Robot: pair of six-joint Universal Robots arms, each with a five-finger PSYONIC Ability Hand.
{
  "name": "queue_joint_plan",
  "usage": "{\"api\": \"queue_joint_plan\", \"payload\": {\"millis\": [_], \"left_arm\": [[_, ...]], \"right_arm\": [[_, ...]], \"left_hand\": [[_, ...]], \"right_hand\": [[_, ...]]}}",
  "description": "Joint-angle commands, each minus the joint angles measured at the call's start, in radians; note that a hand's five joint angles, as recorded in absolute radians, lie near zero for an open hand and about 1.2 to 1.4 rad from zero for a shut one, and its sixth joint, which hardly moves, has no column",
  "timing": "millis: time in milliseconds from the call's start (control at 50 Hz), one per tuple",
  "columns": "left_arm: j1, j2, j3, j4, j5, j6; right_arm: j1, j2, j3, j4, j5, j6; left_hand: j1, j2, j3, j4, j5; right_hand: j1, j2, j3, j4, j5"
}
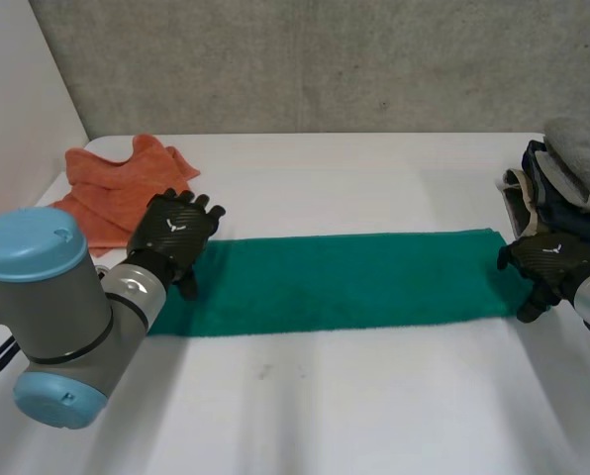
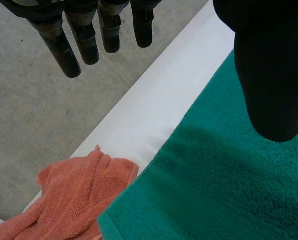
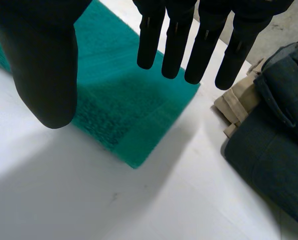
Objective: Fold the laundry.
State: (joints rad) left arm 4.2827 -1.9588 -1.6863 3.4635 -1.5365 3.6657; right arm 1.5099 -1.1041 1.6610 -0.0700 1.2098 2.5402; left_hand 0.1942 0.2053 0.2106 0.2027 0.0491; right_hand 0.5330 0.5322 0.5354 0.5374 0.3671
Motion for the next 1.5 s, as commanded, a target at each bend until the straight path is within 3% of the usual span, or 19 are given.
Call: {"api": "queue_joint_plan", "payload": {"millis": [20, 80, 160, 300, 400, 520, 680, 780, 860, 1020, 1060, 1080, 1100, 1160, 1220, 1320, 1500], "left_arm": [[0.002, -0.005, 0.005, 0.002, -0.002, 0.004], [0.003, -0.005, 0.005, 0.002, -0.001, 0.004], [0.003, -0.003, 0.005, 0.002, -0.002, 0.004], [0.003, 0.020, 0.002, 0.000, -0.002, 0.004], [0.003, 0.043, -0.001, -0.004, -0.005, 0.002], [0.008, 0.072, -0.018, -0.007, -0.002, 0.001], [0.031, 0.129, -0.030, -0.009, -0.004, 0.001], [0.043, 0.176, -0.053, -0.009, -0.007, -0.001], [0.045, 0.199, -0.078, -0.010, -0.005, -0.001], [0.045, 0.202, -0.115, -0.010, -0.004, -0.001], [0.045, 0.202, -0.118, -0.010, -0.004, -0.001], [0.045, 0.201, -0.119, -0.010, -0.004, -0.001], [0.045, 0.202, -0.119, -0.010, -0.004, -0.001], [0.043, 0.202, -0.118, -0.009, -0.004, -0.001], [0.039, 0.202, -0.107, -0.009, -0.002, -0.001], [0.016, 0.201, -0.078, -0.004, -0.004, 0.001], [-0.069, 0.184, -0.044, -0.001, -0.007, 0.001]], "right_arm": [[0.003, 0.066, -0.017, -0.047, 0.008, -0.046], [0.001, 0.075, -0.023, -0.047, 0.008, -0.058], [-0.005, 0.070, -0.023, -0.045, 0.025, -0.075], [-0.131, 0.014, 0.008, -0.030, 0.050, -0.098], [-0.244, -0.060, 0.007, -0.010, 0.092, -0.294], [-0.223, -0.088, -0.010, -0.001, 0.177, -0.385], [0.192, -0.164, -0.066, -0.057, 0.169, -0.241], [0.509, -0.139, -0.084, -0.201, 0.137, -0.228], [0.729, -0.024, -0.111, -0.315, 0.108, -0.242], [0.940, 0.219, -0.213, -0.312, 0.094, -0.319], [0.949, 0.245, -0.227, -0.294, 0.100, -0.333], [0.946, 0.245, -0.231, -0.277, 0.106, -0.333], [0.943, 0.241, -0.231, -0.274, 0.109, -0.327], [0.934, 0.198, -0.210, -0.277, 0.129, -0.270], [0.928, 0.139, -0.191, -0.271, 0.172, -0.174], [0.779, -0.028, -0.084, -0.223, 0.231, 0.018], [0.573, -0.059, 0.095, -0.119, 0.240, 0.029]], "left_hand": [[-0.020, -0.031, -0.036, -0.028, -0.049], [-0.020, -0.031, -0.036, -0.028, -0.049], [-0.020, -0.031, -0.036, -0.028, -0.049], [-0.020, -0.031, -0.036, -0.028, -0.049], [-0.020, -0.031, -0.036, -0.028, -0.049], [-0.020, -0.031, -0.036, -0.028, -0.049], [-0.020, -0.031, -0.036, -0.028, -0.049], [-0.020, -0.031, -0.036, -0.028, -0.049], [-0.020, -0.031, -0.036, -0.028, -0.049], [-0.020, -0.031, -0.036, -0.028, -0.049], [-0.020, -0.031, -0.036, -0.028, -0.049], [-0.020, -0.031, -0.036, -0.028, -0.049], [-0.020, -0.031, -0.036, -0.028, -0.049], [-0.020, -0.031, -0.036, -0.028, -0.049], [-0.020, -0.031, -0.036, -0.028, -0.049], [-0.020, -0.031, -0.036, -0.028, -0.049], [-0.020, -0.031, -0.036, -0.028, -0.049]], "right_hand": [[0.393, 0.394, 0.391, 0.389, 0.384], [0.862, 0.863, 0.860, 0.858, 0.854], [0.863, 0.864, 0.861, 0.859, 0.855], [0.863, 0.864, 0.861, 0.859, 0.855], [0.863, 0.864, 0.861, 0.859, 0.855], [0.863, 0.864, 0.861, 0.859, 0.855], [0.863, 0.864, 0.861, 0.859, 0.855], [0.863, 0.864, 0.861, 0.859, 0.855], [0.863, 0.864, 0.861, 0.859, 0.855], [0.863, 0.864, 0.861, 0.859, 0.855], [0.863, 0.864, 0.861, 0.859, 0.855], [0.443, 0.444, 0.440, 0.438, 0.434], [0.195, 0.195, 0.192, 0.190, 0.186], [-0.358, -0.358, -0.361, -0.363, -0.367], [-0.358, -0.358, -0.361, -0.363, -0.367], [-0.358, -0.358, -0.361, -0.363, -0.367], [-0.358, -0.358, -0.361, -0.363, -0.367]]}}
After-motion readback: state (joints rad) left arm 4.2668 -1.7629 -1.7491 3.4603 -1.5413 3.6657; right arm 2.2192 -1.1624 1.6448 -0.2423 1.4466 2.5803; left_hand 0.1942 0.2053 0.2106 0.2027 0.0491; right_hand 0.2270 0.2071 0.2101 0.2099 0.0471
